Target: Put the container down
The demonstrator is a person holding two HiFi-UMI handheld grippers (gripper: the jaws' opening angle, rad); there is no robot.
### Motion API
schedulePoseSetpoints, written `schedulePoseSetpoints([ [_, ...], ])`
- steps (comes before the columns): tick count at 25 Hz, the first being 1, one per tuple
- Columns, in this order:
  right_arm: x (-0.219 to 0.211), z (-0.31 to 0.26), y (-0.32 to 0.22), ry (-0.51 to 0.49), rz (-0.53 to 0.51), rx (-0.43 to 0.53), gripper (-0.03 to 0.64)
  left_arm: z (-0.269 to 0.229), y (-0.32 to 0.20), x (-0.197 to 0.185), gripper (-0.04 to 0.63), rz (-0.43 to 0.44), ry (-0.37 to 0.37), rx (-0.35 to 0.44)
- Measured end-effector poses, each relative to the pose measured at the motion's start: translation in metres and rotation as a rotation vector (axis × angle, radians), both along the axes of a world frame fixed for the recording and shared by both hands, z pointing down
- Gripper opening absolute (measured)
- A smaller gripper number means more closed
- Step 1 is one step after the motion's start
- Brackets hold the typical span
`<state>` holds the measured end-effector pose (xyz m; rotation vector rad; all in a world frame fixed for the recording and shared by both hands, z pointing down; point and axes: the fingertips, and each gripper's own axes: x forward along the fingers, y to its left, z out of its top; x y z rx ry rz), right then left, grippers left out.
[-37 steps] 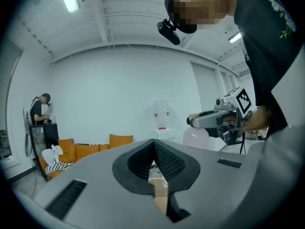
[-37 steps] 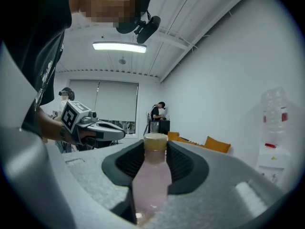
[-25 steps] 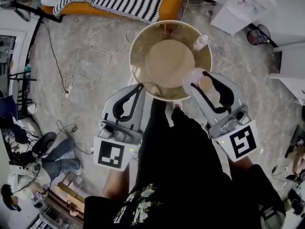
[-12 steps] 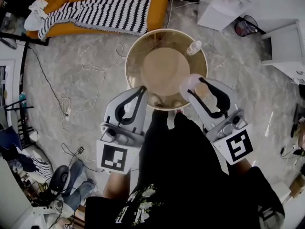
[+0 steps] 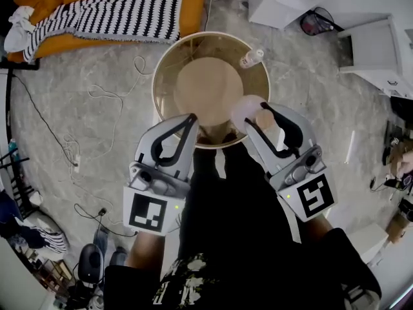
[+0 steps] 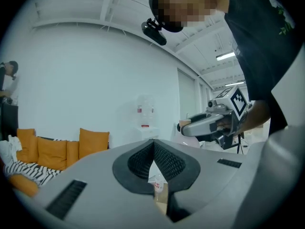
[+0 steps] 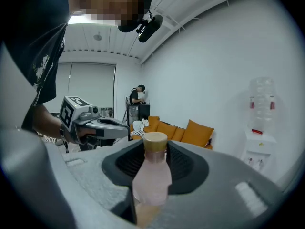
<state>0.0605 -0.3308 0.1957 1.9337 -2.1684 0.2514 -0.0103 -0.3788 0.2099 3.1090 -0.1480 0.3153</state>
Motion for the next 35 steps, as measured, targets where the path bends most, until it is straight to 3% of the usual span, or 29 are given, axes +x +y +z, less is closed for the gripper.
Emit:
schedulePoseSetpoints([
  [6,0.029,0.081,-0.025,0.013,-0.039,-0.073,0.137,0.064,-0.032,0.03,0.009,-0.034,-0.042,-0.02],
  [16,0.039,0.221,-0.063,-0.001,-0.103,-0.172,0.137,0.178,-0.062,0.046,0.008,-0.121,-0.113,-0.082],
  [25,0.034,0.313,-0.087,0.011,-0.203,-0.252,0.137,0.273,-0.064,0.065,0.008,-0.132,-0.17,-0.169],
  [35,0.047,0.393,-0.102,0.007,-0.225,-0.33,0.137,0.352,-0.072,0.079,0.008,-0.099,-0.229,-0.205],
])
